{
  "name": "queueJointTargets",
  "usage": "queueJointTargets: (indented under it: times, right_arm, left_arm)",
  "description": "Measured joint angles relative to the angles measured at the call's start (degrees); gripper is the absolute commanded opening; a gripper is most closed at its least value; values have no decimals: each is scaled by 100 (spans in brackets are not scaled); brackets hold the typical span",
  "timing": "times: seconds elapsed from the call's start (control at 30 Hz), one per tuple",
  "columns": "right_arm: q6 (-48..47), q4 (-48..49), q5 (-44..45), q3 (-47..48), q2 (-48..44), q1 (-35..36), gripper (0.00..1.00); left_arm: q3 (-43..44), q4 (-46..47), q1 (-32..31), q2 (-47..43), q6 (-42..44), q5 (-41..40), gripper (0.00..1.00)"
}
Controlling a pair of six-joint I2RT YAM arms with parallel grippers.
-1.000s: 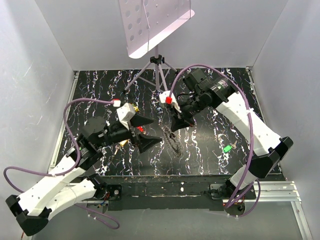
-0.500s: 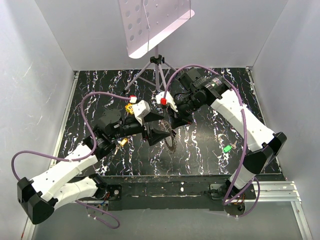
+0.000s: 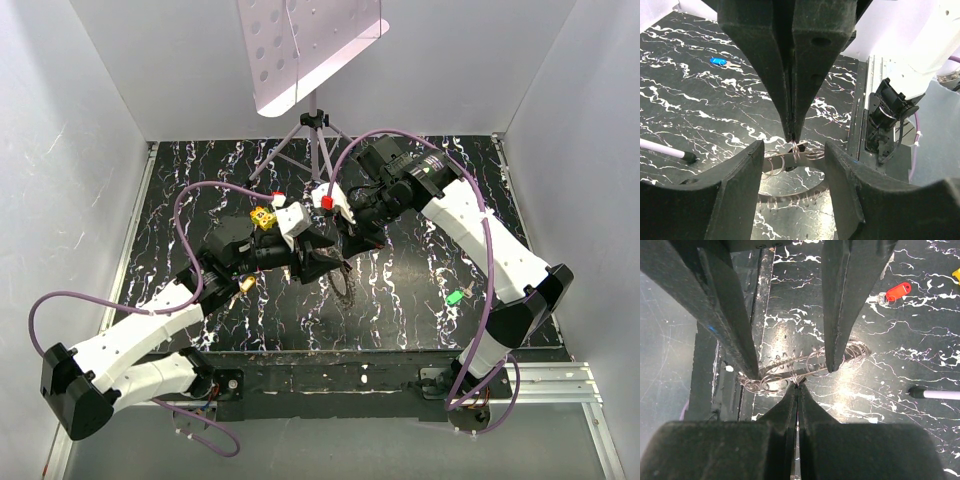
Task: Put the keys on the keyring
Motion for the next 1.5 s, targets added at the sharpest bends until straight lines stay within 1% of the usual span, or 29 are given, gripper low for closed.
queueJointTargets:
  times: [0.07, 0.23, 0.37, 0.43, 0.5, 0.53, 0.77, 0.9, 0.97, 1.0, 1.03, 1.13, 1.2, 1.27, 1.37, 1.5]
  right_arm:
    - [0, 0, -13, 0, 0, 0, 1]
    - [20, 0, -24, 0, 0, 0, 1]
    - [24, 0, -39, 0, 0, 0, 1]
    - [26, 0, -44, 0, 0, 0, 1]
    - [26, 0, -50, 0, 0, 0, 1]
    - [28, 0, -57, 0, 0, 0, 1]
    - [44, -22, -85, 0, 0, -9, 1]
    - [46, -24, -92, 0, 0, -4, 1]
    - [46, -22, -96, 0, 0, -4, 1]
    - [46, -22, -101, 0, 0, -4, 1]
    - [46, -22, -107, 0, 0, -4, 1]
    - [50, -22, -129, 0, 0, -4, 1]
    - [68, -22, -144, 0, 0, -4, 1]
    - [85, -22, -160, 0, 0, -4, 1]
    - [118, -22, -173, 0, 0, -4, 1]
    - [144, -22, -177, 0, 0, -4, 1]
  left_arm:
    - [0, 2, 0, 28, 15, 2, 45]
    - [0, -28, -2, 157, 26, 22, 42]
    - [0, -48, -2, 212, 33, 22, 31]
    - [0, -48, -2, 212, 35, 24, 28]
    - [0, -50, -2, 214, 48, 37, 21]
    - [0, -55, -2, 219, 55, 44, 20]
    - [0, -188, -9, 293, 72, 153, 21]
    - [0, -229, -11, 295, 61, 166, 15]
    - [0, -238, -11, 295, 52, 166, 15]
    - [0, -240, -11, 295, 46, 166, 16]
    - [0, -238, -11, 295, 33, 166, 20]
    - [0, -214, -11, 293, -17, 164, 35]
    - [0, -170, -13, 284, -83, 155, 37]
    - [-7, -116, -13, 254, -164, 142, 36]
    - [-61, -7, -11, 157, -267, 133, 25]
    - [-68, 35, -13, 118, -319, 138, 23]
